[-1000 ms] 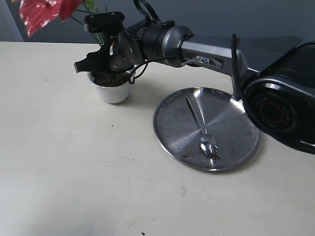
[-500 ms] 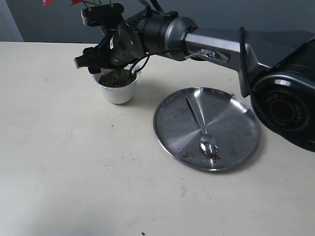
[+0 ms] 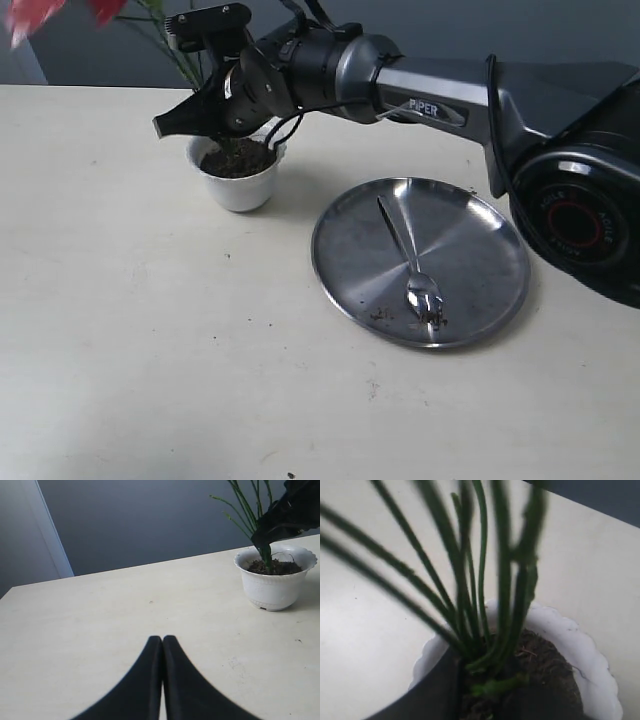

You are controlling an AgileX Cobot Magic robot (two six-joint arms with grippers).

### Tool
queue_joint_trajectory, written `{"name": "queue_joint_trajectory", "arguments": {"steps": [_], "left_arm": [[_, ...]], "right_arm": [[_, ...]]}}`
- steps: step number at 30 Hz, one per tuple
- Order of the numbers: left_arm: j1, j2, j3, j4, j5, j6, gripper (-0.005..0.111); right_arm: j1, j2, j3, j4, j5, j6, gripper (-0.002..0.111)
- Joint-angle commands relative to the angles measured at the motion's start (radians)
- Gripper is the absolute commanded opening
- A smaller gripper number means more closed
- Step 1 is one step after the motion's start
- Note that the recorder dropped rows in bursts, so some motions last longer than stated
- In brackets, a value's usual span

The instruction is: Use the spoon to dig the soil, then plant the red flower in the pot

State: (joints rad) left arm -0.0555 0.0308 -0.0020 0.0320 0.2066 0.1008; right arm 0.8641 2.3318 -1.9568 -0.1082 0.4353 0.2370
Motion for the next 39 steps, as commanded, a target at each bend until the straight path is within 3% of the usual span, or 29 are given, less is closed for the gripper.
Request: {"name": "queue_joint_trajectory", "arguments": {"steps": [1,19,39], "left_arm": [[0.003,-0.007,0.002,-0.001,-0.007,-0.002,0.0],[0.003,-0.007,0.002,-0.001,-0.007,-0.002,0.0],[0.003,-0.007,0.002,-0.001,-0.004,-0.002,0.0]], "right_arm": [[-0.005,-0.023,-0.004,-0.002,-0.02,0.0,-0.001],[-0.005,-0.094,-0.004,-0.045,0.034,0.0,-0.001],[-0.033,-0.065,0.028,-0.014,-0.078,0.004,-0.001]]}}
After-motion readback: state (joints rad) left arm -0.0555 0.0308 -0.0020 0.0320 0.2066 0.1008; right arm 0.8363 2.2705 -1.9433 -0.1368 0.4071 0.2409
